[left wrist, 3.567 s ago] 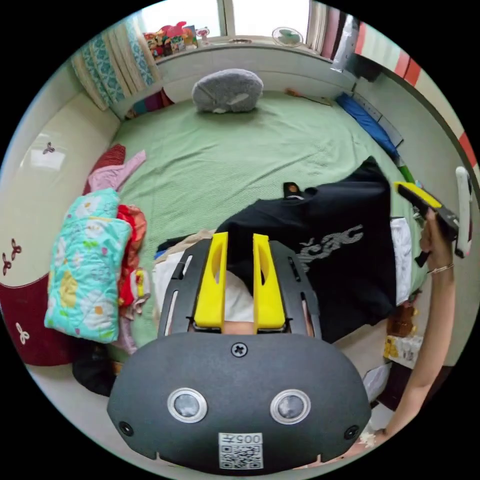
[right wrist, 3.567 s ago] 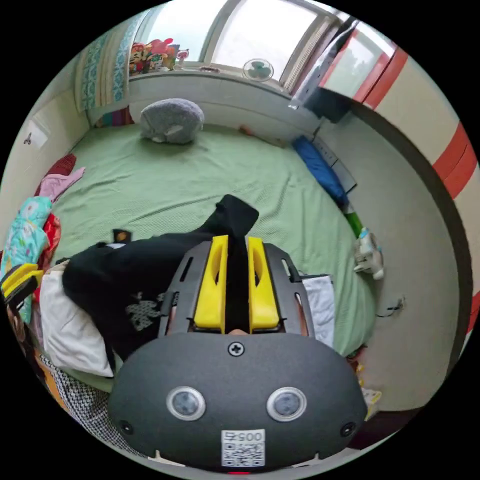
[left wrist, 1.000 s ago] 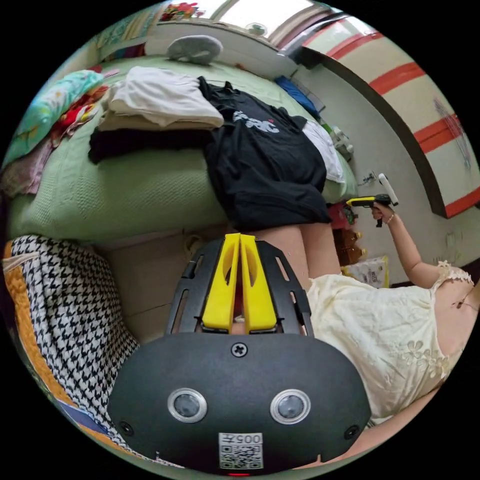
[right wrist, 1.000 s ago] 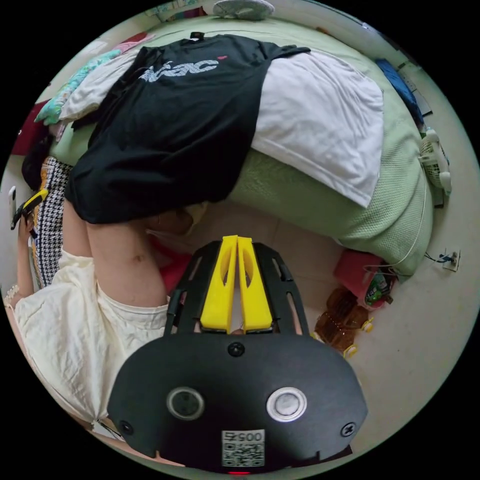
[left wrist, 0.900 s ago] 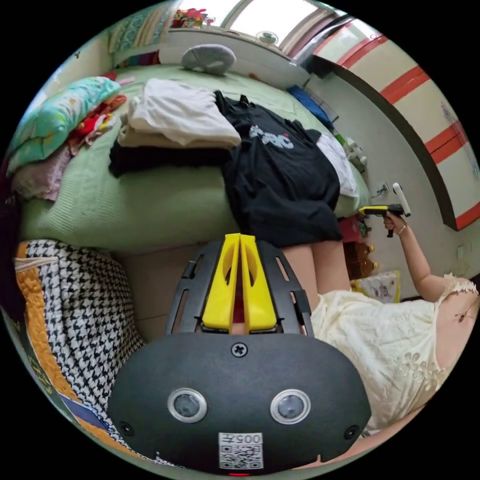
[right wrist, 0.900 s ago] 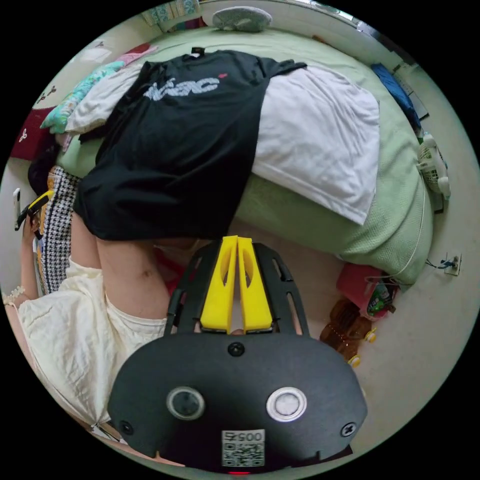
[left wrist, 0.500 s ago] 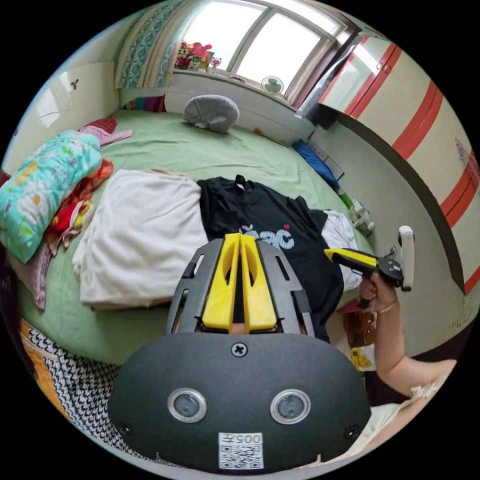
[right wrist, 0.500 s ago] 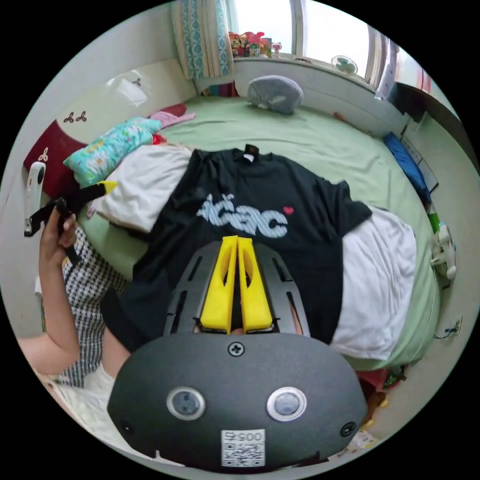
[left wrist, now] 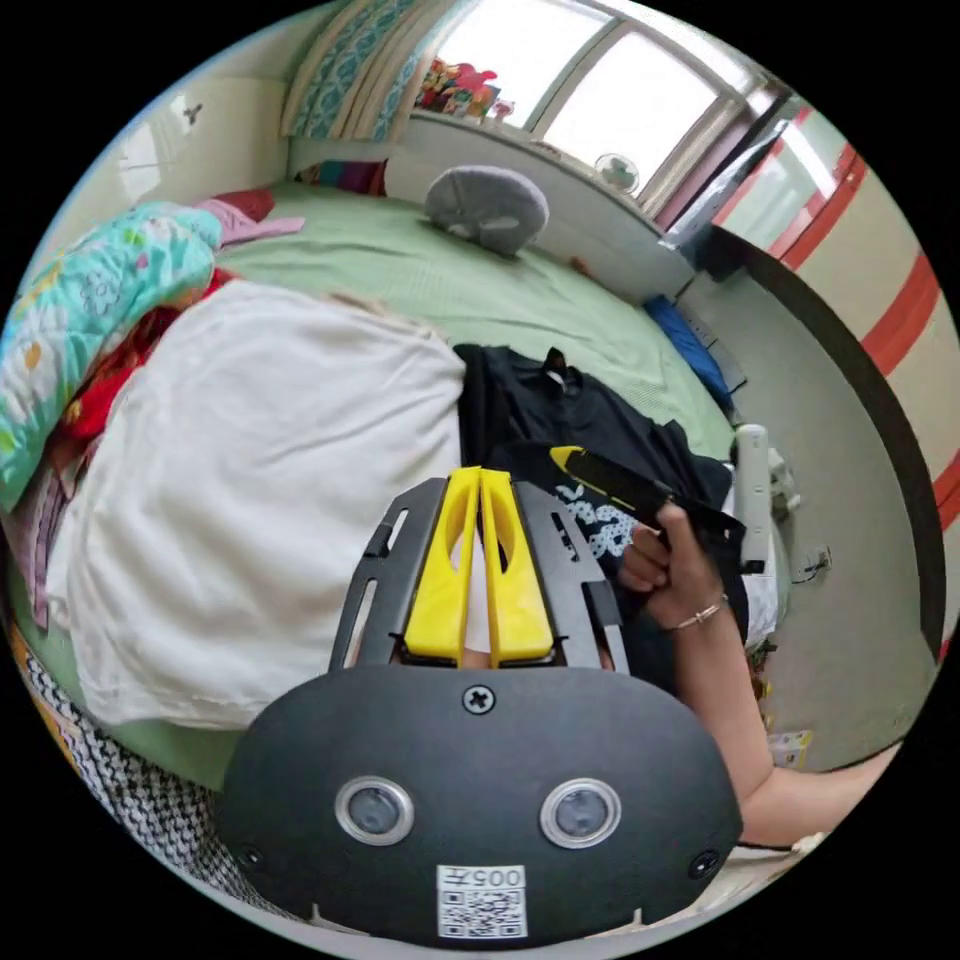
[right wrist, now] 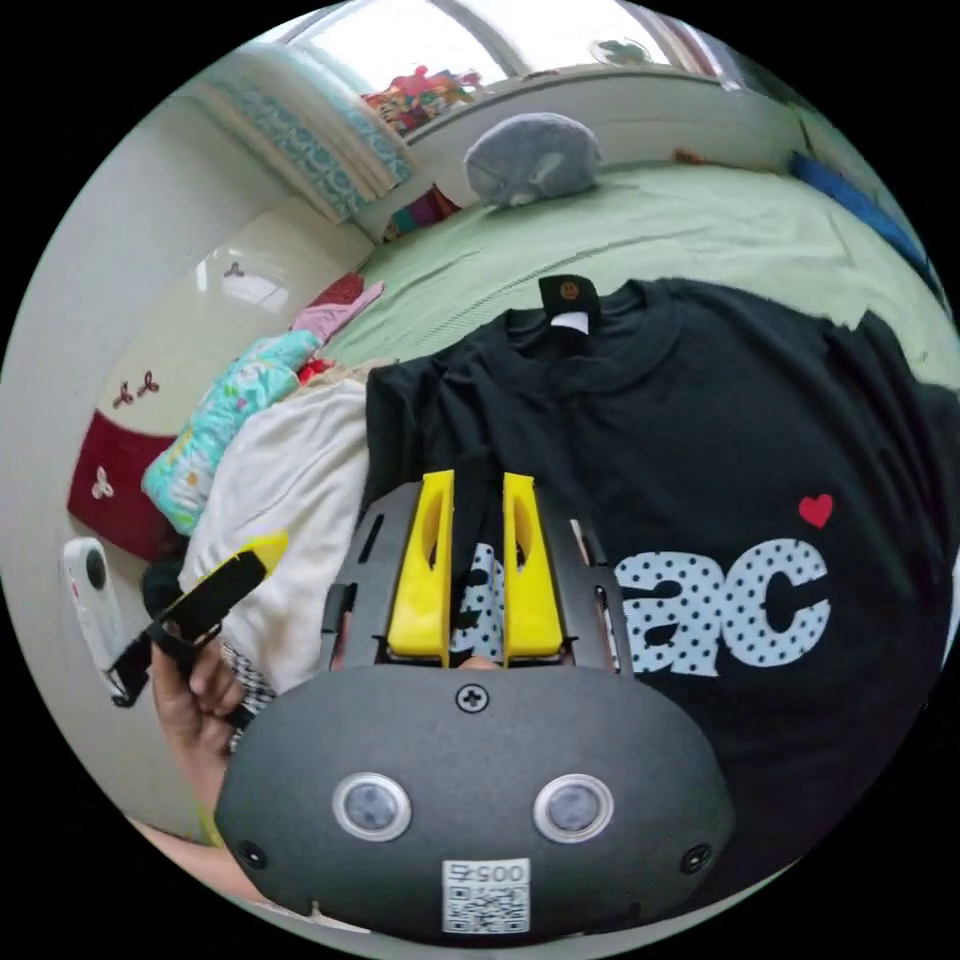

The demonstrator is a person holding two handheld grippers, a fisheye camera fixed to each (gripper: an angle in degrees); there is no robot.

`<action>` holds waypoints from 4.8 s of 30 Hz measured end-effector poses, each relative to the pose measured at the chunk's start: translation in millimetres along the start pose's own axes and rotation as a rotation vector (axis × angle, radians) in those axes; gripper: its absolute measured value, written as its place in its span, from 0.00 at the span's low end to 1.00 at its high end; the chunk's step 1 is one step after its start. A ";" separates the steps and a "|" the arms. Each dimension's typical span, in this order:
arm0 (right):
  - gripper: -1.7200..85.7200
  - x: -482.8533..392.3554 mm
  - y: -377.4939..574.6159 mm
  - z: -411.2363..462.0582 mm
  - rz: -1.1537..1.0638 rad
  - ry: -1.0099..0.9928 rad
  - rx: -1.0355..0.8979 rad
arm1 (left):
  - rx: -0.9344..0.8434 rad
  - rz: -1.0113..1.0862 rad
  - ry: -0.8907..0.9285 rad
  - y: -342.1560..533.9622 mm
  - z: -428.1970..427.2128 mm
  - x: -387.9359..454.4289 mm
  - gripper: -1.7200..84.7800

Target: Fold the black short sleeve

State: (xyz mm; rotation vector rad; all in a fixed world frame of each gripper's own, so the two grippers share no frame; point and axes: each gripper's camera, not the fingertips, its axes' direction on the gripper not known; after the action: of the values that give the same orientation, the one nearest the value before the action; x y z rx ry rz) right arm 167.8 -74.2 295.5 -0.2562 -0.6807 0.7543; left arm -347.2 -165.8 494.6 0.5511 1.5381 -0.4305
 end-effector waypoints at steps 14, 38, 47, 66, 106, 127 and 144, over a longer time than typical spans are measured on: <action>0.01 2.3 -19.6 35.8 0.044 -0.071 0.010 | -0.183 0.235 -0.108 -29.9 38.1 13.8 0.05; 0.00 -109.4 -33.0 34.6 -0.181 -0.161 0.023 | -0.153 0.210 -0.096 -72.5 35.7 16.4 0.03; 0.01 -109.6 -35.6 43.0 -0.175 -0.277 -0.013 | 0.046 0.075 -0.006 -84.5 -22.5 -32.0 0.02; 0.01 -197.4 -53.7 180.7 -0.315 0.052 -0.348 | 0.137 -0.361 -0.148 -94.1 -69.8 -158.9 0.02; 0.01 -136.6 -82.7 189.7 -0.286 0.306 -0.421 | 0.346 -0.322 0.053 -68.5 -37.9 -69.3 0.01; 0.11 162.8 -203.4 -56.4 -0.032 0.510 0.059 | -0.182 0.091 0.199 -96.8 179.6 102.7 0.01; 0.02 277.6 -206.6 -25.8 0.179 0.583 -0.075 | -0.229 0.140 0.185 -99.1 247.1 129.4 0.01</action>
State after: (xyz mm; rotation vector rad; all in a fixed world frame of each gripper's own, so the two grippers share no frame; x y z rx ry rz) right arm 444.0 -25.3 499.8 -0.5845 -0.1328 0.7753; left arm -204.7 -379.9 347.8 0.5259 1.6868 -0.0948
